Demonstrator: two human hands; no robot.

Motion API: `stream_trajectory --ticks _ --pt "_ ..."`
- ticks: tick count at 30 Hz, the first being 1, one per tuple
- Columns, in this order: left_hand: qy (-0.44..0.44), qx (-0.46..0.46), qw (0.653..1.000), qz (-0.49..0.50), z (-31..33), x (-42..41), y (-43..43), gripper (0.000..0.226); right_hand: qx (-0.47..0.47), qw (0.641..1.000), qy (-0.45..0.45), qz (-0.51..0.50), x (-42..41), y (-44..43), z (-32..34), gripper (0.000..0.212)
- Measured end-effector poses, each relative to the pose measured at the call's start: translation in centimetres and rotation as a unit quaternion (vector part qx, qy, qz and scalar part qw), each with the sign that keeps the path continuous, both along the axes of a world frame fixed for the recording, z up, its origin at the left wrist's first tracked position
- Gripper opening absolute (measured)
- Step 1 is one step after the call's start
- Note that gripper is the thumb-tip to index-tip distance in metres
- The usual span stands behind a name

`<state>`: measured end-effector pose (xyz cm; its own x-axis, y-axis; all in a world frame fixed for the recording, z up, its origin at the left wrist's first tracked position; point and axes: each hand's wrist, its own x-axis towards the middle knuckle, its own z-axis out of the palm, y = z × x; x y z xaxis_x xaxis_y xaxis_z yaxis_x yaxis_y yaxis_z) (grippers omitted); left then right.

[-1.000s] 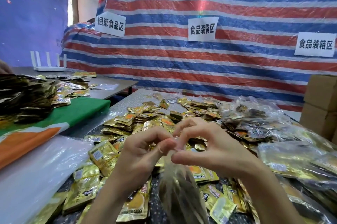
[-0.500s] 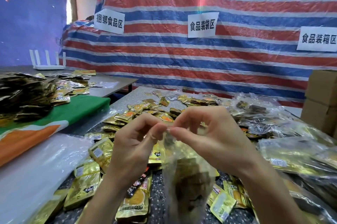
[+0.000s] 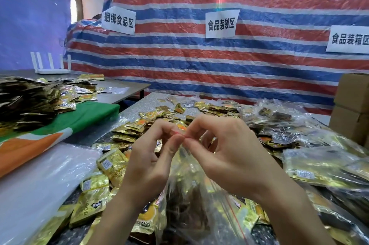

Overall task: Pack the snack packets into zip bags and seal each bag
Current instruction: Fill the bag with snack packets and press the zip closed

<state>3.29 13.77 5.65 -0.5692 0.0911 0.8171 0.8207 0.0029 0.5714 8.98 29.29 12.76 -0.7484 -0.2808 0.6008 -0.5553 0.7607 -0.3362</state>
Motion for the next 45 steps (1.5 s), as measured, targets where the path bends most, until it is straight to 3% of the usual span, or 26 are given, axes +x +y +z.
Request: stream_trajectory --ticks 5,10,14,22,26,35,37,45 --pt "-0.015 0.025 0.998 -0.047 0.2 0.3 -0.1 0.008 0.023 1.000 0.005 -0.010 0.5 0.1 0.3 0.012" --pt "-0.027 0.071 0.993 -0.095 0.4 0.2 -0.7 0.011 -0.020 0.999 -0.041 0.012 0.8 0.4 0.6 0.005" --pt "-0.014 0.100 0.988 -0.113 0.5 0.4 -0.7 0.005 -0.017 0.999 -0.042 0.014 1.1 0.0 0.5 0.015" --pt "0.005 0.130 0.989 -0.071 0.6 1.0 0.1 0.006 -0.041 0.998 -0.052 -0.002 1.3 -0.3 0.8 0.021" --pt "0.006 0.162 0.985 -0.067 0.5 1.0 0.0 0.009 -0.030 0.996 -0.085 -0.027 1.7 -0.1 1.0 0.007" --pt "-0.010 0.223 0.975 -0.009 0.4 -0.4 -1.0 0.006 -0.015 0.987 -0.153 -0.034 1.3 1.3 1.4 0.016" --pt "-0.016 0.237 0.971 0.001 0.4 -0.9 -1.3 0.007 -0.016 0.985 -0.168 -0.035 1.1 1.8 1.5 0.009" --pt "-0.030 0.224 0.974 0.025 -0.2 -1.3 -1.1 0.010 -0.050 0.978 -0.204 0.006 0.0 3.0 1.4 0.011"
